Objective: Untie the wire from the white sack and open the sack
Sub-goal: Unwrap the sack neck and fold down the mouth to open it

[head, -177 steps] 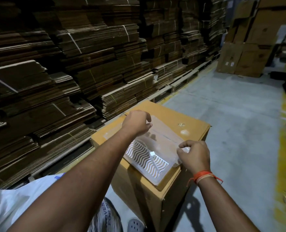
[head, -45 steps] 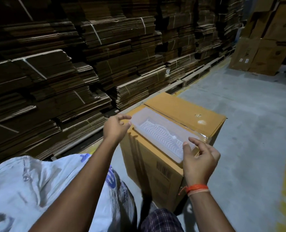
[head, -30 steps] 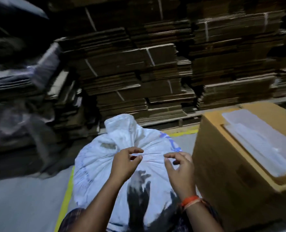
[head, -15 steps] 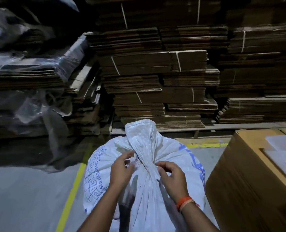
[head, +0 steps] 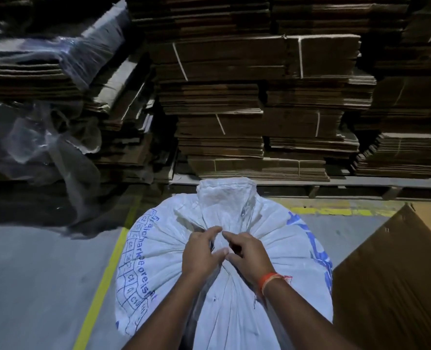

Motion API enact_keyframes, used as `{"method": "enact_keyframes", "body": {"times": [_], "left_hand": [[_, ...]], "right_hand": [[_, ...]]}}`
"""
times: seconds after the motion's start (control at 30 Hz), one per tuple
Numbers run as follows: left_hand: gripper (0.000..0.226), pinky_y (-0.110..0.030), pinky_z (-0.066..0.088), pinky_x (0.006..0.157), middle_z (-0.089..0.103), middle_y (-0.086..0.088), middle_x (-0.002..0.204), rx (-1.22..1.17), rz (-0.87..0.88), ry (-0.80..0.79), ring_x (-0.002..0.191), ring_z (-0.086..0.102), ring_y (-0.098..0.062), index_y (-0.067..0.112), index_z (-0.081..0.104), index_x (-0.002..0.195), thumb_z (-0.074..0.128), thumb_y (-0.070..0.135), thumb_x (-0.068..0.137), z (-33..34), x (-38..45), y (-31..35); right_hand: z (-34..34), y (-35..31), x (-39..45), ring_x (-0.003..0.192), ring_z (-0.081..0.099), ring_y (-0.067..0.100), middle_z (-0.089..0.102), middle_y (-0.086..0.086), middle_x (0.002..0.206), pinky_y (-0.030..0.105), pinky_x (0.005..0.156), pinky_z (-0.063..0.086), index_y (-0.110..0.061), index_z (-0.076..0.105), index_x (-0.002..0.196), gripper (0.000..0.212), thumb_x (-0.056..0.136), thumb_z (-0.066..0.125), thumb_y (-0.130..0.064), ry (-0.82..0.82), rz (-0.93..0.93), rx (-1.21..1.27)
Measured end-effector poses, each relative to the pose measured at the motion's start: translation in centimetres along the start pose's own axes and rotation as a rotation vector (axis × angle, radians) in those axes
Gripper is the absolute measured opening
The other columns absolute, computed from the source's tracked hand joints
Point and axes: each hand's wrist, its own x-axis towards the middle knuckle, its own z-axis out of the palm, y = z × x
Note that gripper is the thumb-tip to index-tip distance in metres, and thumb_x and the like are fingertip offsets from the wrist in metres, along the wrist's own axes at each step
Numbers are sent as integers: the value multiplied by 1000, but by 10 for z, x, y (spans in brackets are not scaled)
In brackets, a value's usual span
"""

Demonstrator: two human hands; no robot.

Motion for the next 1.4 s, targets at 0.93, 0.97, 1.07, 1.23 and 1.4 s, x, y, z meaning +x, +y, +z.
{"method": "enact_keyframes", "body": {"times": [0.93,0.97,1.07,1.23,1.4], "left_hand": [[12,-22,55,83,55,7,108,-130,111,168,95,63,0,30,79,95,81,25,84,-34,-152,22],[12,-16,52,80,55,7,108,-117,120,152,92,64,-2,30,79,95,80,26,84,-32,-161,22],[10,-10,48,76,54,11,110,-44,113,107,88,64,-1,33,78,95,78,30,85,-22,-183,20],[22,-31,53,78,54,7,109,102,38,93,88,64,-13,24,72,84,71,46,83,-9,-197,21],[10,-13,50,75,56,4,103,-54,115,96,86,64,-2,31,75,80,75,21,80,-20,-203,23]], "right_hand": [[-24,-43,-150,76,68,6,73,-8,74,22,71,53,-26,73,72,19,80,73,-9,266,80,219],[-22,-42,-160,74,67,5,73,-8,73,20,68,52,-25,73,71,19,80,72,-7,267,95,223],[-16,-37,-186,66,63,1,71,-7,67,12,60,45,-23,71,69,22,79,71,-3,275,147,198],[-12,-28,-204,67,63,4,71,-5,66,10,57,43,-25,70,68,21,78,70,-6,287,193,162],[-10,-18,-201,71,64,3,70,-10,68,12,60,45,-29,69,69,23,78,69,-8,305,198,102]]}}
